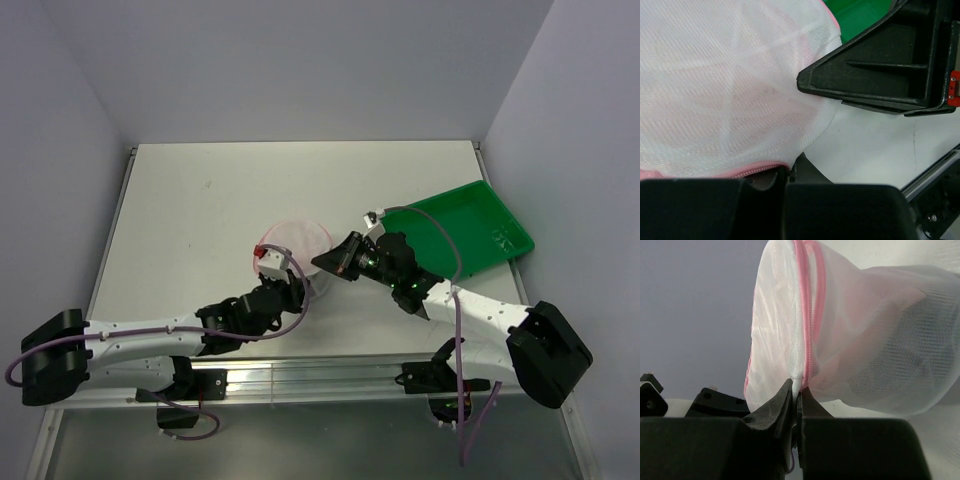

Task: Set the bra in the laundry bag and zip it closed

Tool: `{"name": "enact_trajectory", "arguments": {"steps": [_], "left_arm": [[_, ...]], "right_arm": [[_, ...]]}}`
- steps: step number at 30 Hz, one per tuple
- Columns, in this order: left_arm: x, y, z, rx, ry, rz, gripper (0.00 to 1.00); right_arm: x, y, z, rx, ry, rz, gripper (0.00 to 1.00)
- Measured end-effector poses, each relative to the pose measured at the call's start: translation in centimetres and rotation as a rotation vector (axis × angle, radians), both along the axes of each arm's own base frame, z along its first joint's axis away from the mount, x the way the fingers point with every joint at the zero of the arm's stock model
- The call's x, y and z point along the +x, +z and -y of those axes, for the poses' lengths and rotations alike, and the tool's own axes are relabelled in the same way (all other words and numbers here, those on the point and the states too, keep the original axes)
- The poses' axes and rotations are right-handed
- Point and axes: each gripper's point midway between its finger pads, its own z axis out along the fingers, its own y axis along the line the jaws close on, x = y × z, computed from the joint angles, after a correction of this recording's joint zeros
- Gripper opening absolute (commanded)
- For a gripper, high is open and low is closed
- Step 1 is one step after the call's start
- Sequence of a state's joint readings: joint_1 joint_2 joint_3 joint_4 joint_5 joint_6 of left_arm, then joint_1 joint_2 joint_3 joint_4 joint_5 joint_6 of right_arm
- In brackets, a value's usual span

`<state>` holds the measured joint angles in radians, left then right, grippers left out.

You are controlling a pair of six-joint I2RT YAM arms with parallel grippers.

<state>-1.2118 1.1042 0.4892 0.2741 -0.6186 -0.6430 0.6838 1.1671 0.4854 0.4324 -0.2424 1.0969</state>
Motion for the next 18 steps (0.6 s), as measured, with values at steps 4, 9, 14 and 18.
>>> {"name": "enact_trajectory", "arguments": {"steps": [4,9,14,18], "left_arm": [[-0.6,0.2,-0.1,-0.020,-0.038,-0.001,0.00],[-1.3,0.5,-0.2,-0.026,-0.101,0.022,0.00],[-1.3,0.4,-0.2,0.012,-0.144,0.042,0.00],[-1.5,-0.3,0.3,0.057,-0.182,0.037,0.00]], "right_arm": [[-0.4,0.1,-0.2,-0.010,0.043,0.004,0.00],[-0.7,0.4,-0.7,-0.031,0.089,0.009,0.00],[0.0,0.5,-1.3,-0.103,0.138,0.019,0.00],[0.1,-0.3,-1.1,-0.175,0.165,0.027,0.00]]}}
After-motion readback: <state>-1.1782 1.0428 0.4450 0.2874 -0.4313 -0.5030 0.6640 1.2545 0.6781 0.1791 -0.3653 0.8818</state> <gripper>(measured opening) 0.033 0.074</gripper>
